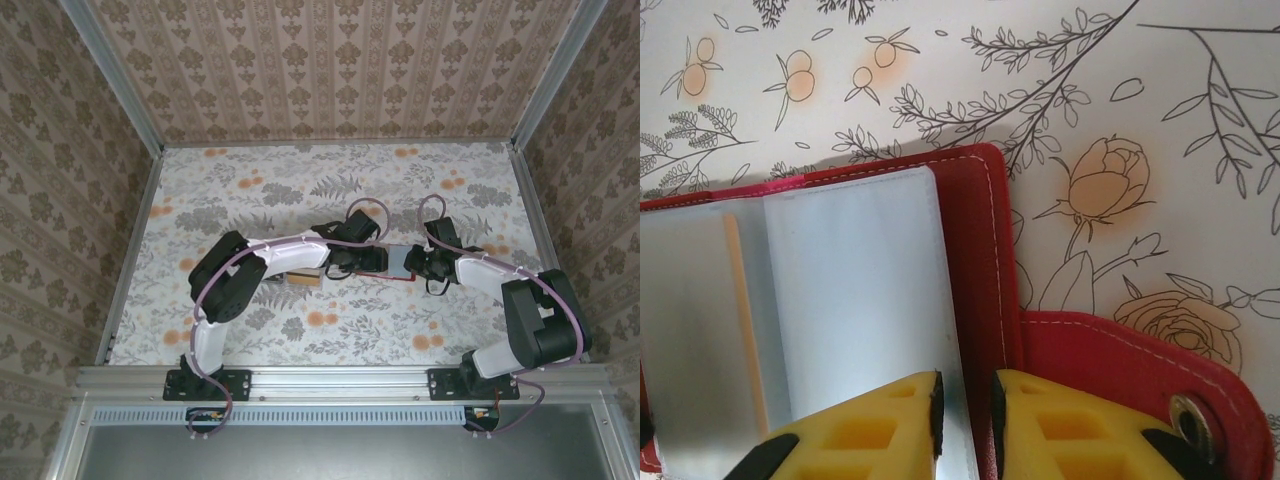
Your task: Take the credit cards out of the card holder
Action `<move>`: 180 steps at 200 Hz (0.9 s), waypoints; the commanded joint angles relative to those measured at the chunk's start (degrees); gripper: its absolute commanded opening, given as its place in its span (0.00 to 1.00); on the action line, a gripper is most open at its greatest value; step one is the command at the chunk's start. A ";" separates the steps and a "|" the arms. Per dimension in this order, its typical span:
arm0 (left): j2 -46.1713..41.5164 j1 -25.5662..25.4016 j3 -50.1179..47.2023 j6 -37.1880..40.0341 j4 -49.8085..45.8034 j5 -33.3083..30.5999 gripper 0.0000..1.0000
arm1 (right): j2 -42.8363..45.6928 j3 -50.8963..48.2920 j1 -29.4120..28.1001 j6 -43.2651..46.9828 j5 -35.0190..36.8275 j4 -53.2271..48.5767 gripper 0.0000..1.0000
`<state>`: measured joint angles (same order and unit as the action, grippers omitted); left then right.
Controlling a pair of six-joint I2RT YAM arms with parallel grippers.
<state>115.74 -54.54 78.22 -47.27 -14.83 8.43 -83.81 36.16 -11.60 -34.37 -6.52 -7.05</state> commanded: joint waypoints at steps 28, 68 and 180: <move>1.70 0.85 1.96 -1.32 1.81 1.96 0.61 | -0.90 0.67 0.18 -0.27 -1.25 -1.38 0.24; 2.46 0.79 1.77 -1.77 3.04 3.34 0.53 | -0.94 0.76 0.17 -0.08 -1.36 -1.42 0.24; 0.87 0.50 -0.61 -1.69 10.82 8.08 0.67 | -1.05 0.93 0.23 0.00 -1.39 -1.65 0.25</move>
<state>117.08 -53.91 77.95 -48.49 -6.66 14.22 -84.14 36.16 -11.49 -34.35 -6.76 -7.05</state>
